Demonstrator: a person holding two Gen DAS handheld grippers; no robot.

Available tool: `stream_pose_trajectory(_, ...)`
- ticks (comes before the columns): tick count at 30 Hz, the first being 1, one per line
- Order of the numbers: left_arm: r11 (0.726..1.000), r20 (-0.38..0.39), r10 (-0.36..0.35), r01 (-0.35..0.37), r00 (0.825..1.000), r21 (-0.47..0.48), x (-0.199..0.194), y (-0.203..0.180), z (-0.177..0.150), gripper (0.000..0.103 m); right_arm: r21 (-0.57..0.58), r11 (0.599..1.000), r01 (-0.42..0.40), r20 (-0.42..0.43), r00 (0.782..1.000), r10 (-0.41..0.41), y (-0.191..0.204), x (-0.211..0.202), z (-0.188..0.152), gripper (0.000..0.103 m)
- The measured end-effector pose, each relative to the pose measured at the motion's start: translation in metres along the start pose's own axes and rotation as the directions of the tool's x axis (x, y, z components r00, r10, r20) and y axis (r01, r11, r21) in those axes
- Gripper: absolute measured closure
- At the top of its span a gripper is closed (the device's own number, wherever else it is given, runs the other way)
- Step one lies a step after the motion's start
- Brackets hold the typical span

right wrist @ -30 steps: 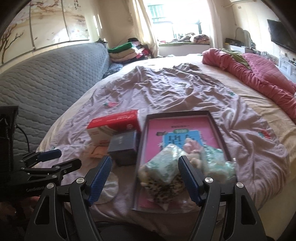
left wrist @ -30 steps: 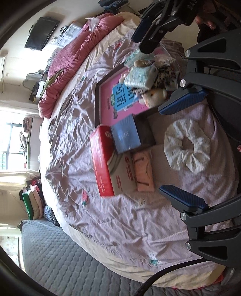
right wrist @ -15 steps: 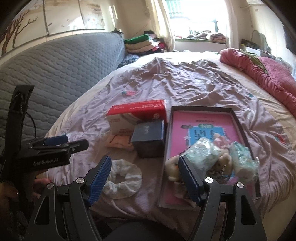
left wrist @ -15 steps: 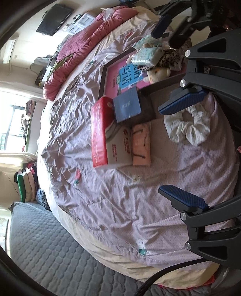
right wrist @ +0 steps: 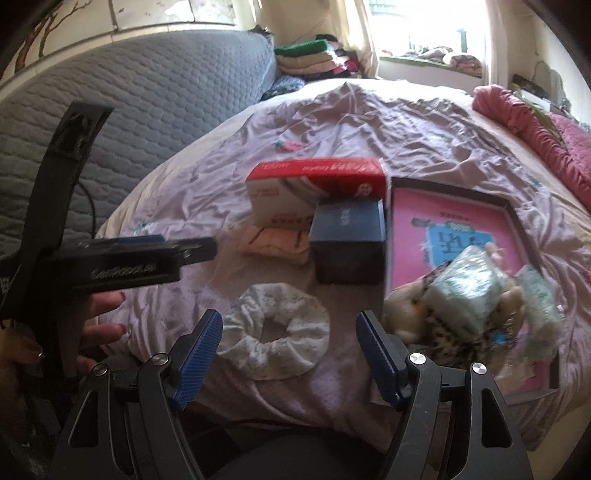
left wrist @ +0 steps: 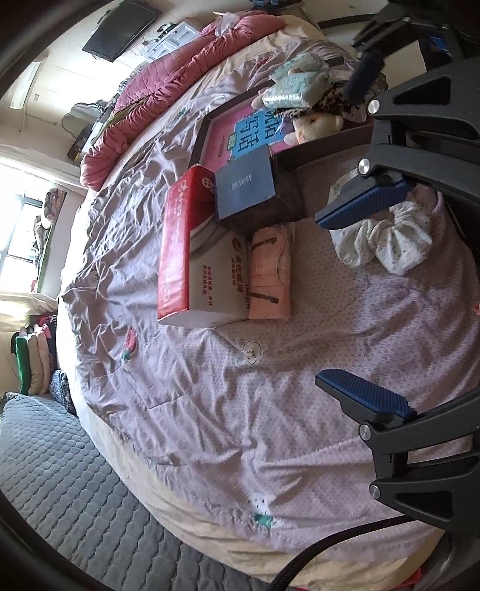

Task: Organize soft objects
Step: 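Grasp the pink wet-wipe packet with the left gripper while the right grasps the white floral scrunchie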

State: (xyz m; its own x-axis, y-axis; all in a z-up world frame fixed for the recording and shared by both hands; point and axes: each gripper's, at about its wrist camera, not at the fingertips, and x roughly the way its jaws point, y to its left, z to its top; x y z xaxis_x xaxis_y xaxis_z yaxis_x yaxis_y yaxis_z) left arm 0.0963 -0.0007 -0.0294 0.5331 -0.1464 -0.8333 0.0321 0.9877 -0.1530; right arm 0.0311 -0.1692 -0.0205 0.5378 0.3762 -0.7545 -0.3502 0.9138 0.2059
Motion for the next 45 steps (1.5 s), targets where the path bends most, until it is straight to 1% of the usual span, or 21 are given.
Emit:
stream_pose_trajectory(6,0.999,-0.031,-0.030,0.029,0.999,-0.030,0.024,0.015,0.006,0.026,-0.035,0.999,-0.018,-0.049,0.999,0.017,0.011,0.026,-0.005,0.027)
stream_pose_trajectory(10,0.999,-0.037,-0.043,0.042,0.998,-0.028,0.035,0.024,0.010,0.026,-0.045,0.999,-0.025,-0.092,0.996,0.021,0.014,0.043,-0.007,0.027)
stream_pose_trajectory(13,0.997,-0.047,-0.071,0.070,0.996,-0.024,0.046,0.027,0.015,0.026,-0.062,0.998,-0.031,-0.125,0.992,0.023,0.018,0.056,-0.008,0.027)
stream_pose_trajectory(15,0.995,-0.056,-0.097,0.095,0.994,-0.030,0.053,0.029,0.018,0.026,-0.081,0.997,-0.021,-0.142,0.990,0.010,0.020,0.065,-0.008,0.026)
stream_pose_trajectory(17,0.994,-0.062,-0.103,0.101,0.993,-0.035,0.059,0.032,0.022,0.026,-0.092,0.996,0.001,-0.146,0.989,-0.014,0.022,0.073,-0.007,0.026)
stream_pose_trajectory(20,0.994,-0.066,-0.106,0.104,0.992,-0.036,0.069,0.035,0.027,0.026,-0.088,0.996,0.010,-0.150,0.988,-0.024,0.018,0.081,-0.005,0.026)
stream_pose_trajectory(24,0.988,-0.081,-0.152,0.148,0.985,-0.048,0.082,0.037,0.033,0.026,-0.074,0.997,0.009,-0.168,0.986,-0.022,0.013,0.091,-0.003,0.026)
stream_pose_trajectory(27,0.986,-0.101,-0.165,0.162,0.981,-0.035,0.092,0.030,0.035,0.026,-0.074,0.997,0.004,-0.186,0.982,-0.017,0.013,0.099,-0.002,0.026)
stream_pose_trajectory(30,0.985,-0.124,-0.175,0.173,0.977,-0.023,0.103,0.023,0.035,0.026,-0.075,0.997,0.004,-0.209,0.978,-0.019,0.012,0.107,-0.002,0.025)
stream_pose_trajectory(32,0.984,-0.136,-0.181,0.180,0.974,-0.017,0.110,0.018,0.035,0.026,-0.079,0.997,0.003,-0.220,0.975,-0.021,0.013,0.112,0.001,0.022)
stream_pose_trajectory(40,0.985,-0.127,-0.172,0.174,0.977,0.001,0.119,0.006,0.036,0.026,-0.067,0.998,-0.005,-0.250,0.968,-0.012,0.006,0.129,0.007,0.021)
stream_pose_trajectory(42,0.987,-0.125,-0.161,0.163,0.979,0.011,0.120,0.004,0.035,0.026,-0.064,0.998,-0.008,-0.254,0.967,-0.009,0.003,0.133,0.010,0.021)
stream_pose_trajectory(44,0.988,-0.122,-0.152,0.156,0.981,0.022,0.120,0.002,0.034,0.029,-0.066,0.998,-0.015,-0.252,0.968,-0.002,0.003,0.134,0.011,0.021)
stream_pose_trajectory(45,0.987,-0.119,-0.151,0.156,0.981,0.027,0.120,0.002,0.034,0.033,-0.061,0.998,-0.022,-0.250,0.968,0.006,0.002,0.134,0.012,0.023)
